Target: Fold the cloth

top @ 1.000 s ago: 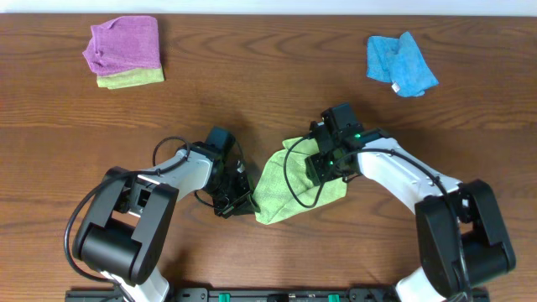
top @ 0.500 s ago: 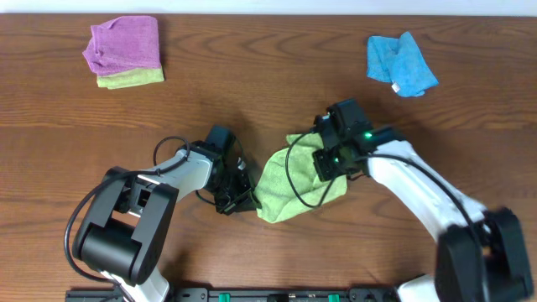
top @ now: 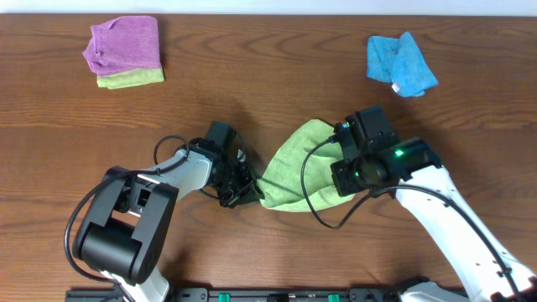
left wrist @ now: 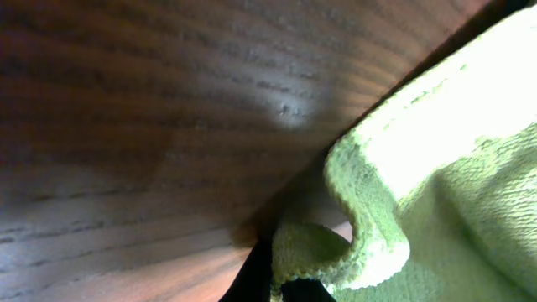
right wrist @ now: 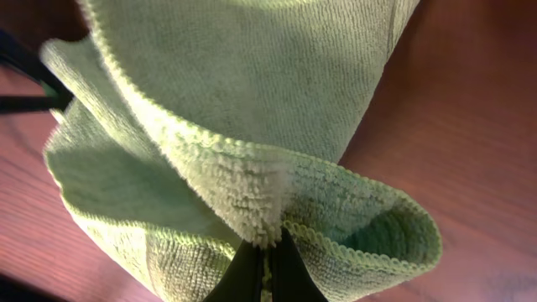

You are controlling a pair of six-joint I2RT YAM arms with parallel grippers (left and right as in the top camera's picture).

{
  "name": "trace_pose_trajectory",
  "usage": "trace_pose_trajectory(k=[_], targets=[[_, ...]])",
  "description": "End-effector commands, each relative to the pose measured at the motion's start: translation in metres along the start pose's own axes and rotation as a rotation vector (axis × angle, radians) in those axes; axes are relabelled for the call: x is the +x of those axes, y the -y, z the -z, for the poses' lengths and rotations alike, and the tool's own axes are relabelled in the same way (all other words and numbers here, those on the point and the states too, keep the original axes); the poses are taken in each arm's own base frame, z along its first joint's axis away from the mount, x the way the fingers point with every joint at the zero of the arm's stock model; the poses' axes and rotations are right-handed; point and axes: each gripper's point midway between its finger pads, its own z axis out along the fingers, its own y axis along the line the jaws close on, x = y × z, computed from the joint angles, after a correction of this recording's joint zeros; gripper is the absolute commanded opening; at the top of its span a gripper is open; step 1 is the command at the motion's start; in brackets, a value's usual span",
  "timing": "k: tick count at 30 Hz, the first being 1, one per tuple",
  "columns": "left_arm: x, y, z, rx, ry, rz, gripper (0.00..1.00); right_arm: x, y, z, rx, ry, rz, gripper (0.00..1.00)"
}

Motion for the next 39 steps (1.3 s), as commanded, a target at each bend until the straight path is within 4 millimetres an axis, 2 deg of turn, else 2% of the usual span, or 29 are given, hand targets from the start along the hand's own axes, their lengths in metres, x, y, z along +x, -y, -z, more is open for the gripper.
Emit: trace_pose_trajectory(k=[1, 4, 6, 7, 9, 10, 13, 15, 24, 27, 33, 39], targets=[[-0.012, -0.026, -0.006, -0.092, 0.053, 0.051, 0.06, 0.004, 0.009, 0.005, 0.06, -0.011, -0.037, 0.01], [-0.012, -0.026, -0.006, -0.088, 0.053, 0.049, 0.06, 0.016, 0.029, 0.008, 0.179, -0.049, -0.122, 0.02], [-0.012, -0.026, -0.006, -0.088, 0.052, 0.049, 0.06, 0.023, 0.037, 0.01, 0.226, -0.068, -0.17, 0.09], [-0.012, -0.025, -0.006, -0.086, 0.051, 0.049, 0.06, 0.028, 0.039, 0.011, 0.245, -0.082, -0.195, 0.18], [-0.012, -0.025, -0.006, -0.083, 0.048, 0.049, 0.06, 0.038, 0.046, 0.014, 0.293, -0.111, -0.25, 0.51], [-0.012, -0.025, -0.006, -0.083, 0.048, 0.05, 0.06, 0.043, 0.048, 0.016, 0.307, -0.128, -0.27, 0.57], [-0.012, -0.025, -0.006, -0.082, 0.049, 0.051, 0.06, 0.052, 0.049, 0.018, 0.316, -0.16, -0.29, 0.58], [-0.013, -0.025, -0.005, -0.081, 0.051, 0.053, 0.06, 0.051, 0.048, 0.018, 0.315, -0.154, -0.289, 0.59], [-0.019, -0.025, 0.001, -0.054, 0.054, 0.078, 0.06, -0.001, 0.035, 0.002, 0.215, 0.003, -0.089, 0.53], [-0.021, -0.025, 0.002, -0.049, 0.06, 0.082, 0.06, -0.012, 0.036, -0.018, 0.216, -0.013, -0.05, 0.54], [-0.021, -0.024, 0.002, -0.042, 0.057, 0.08, 0.06, -0.006, 0.041, -0.071, 0.23, -0.147, -0.016, 0.54], [-0.021, -0.024, 0.002, -0.042, 0.057, 0.08, 0.06, -0.002, 0.042, -0.09, 0.226, -0.19, -0.013, 0.52]])
